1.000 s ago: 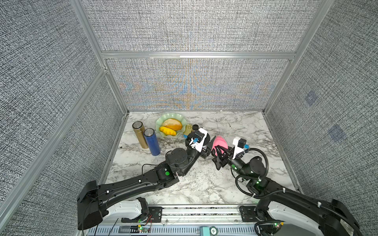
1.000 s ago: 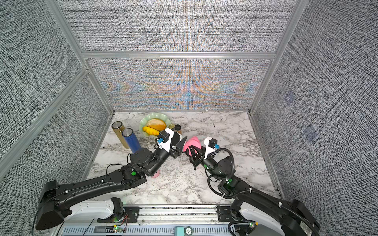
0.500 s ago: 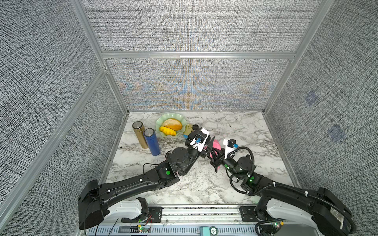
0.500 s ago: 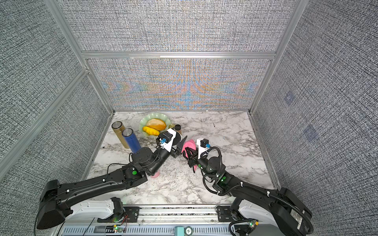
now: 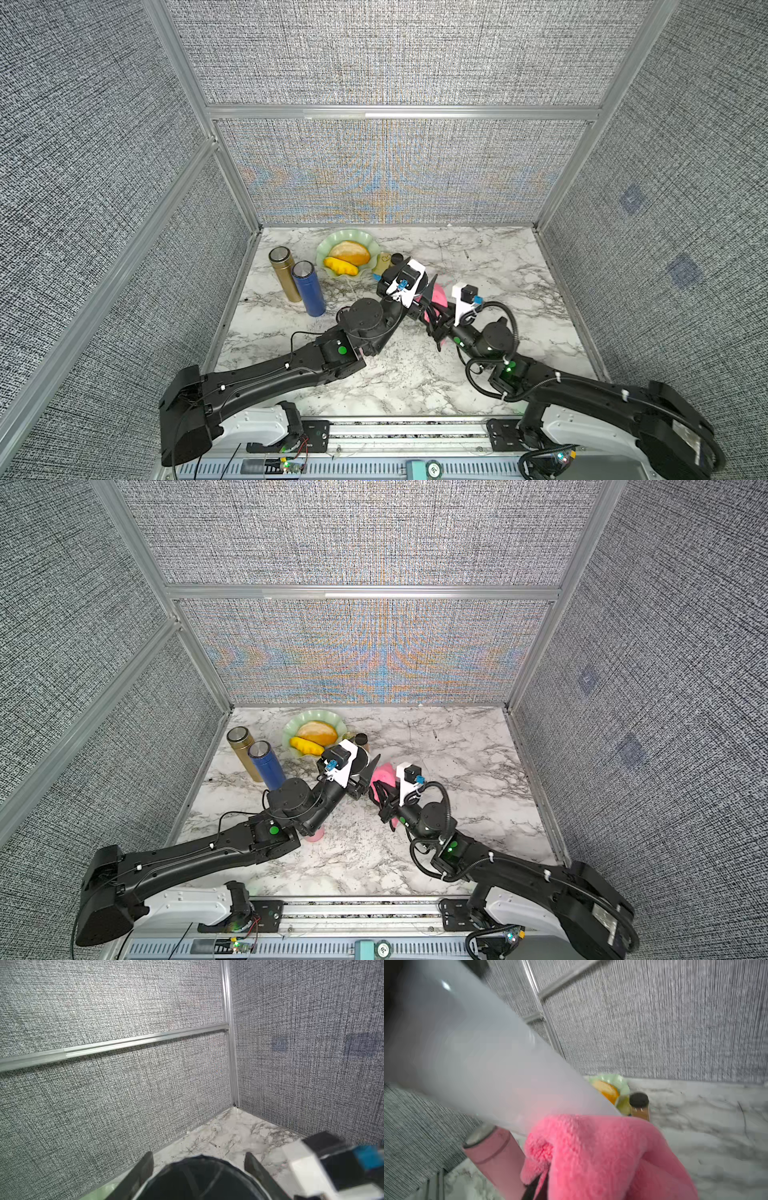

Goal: Wipe the surface of the thermos
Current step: Wipe the dirt from the surface of the thermos.

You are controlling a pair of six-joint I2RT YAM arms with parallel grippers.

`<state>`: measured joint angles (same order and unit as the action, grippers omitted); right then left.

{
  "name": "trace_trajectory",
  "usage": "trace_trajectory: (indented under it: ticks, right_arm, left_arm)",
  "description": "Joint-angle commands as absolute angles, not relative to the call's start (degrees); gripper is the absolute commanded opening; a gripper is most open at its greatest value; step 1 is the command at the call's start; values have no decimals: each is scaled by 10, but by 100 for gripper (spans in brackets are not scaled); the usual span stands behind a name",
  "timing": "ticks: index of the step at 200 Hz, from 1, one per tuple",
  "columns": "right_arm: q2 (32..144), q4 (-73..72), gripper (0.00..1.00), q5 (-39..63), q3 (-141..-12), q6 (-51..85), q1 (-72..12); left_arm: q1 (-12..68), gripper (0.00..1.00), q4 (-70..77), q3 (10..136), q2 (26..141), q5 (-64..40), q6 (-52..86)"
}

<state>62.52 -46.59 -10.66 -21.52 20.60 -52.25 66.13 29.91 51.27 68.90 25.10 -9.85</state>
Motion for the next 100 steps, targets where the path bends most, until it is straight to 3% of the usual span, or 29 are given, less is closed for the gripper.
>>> trace_trajectory:
  ticks: [1, 52, 100]
  right_arm:
    - [621, -512, 0, -104, -233, 209, -525]
    - [524, -412, 0, -88, -282, 179, -532]
    - [600, -519, 0, -156, -201, 204, -531]
  left_arm:
    - [664, 0, 339, 518, 694, 185, -69]
    - [664, 0, 343, 520, 700, 188, -70]
    - [664, 0, 341, 522, 707, 189, -67]
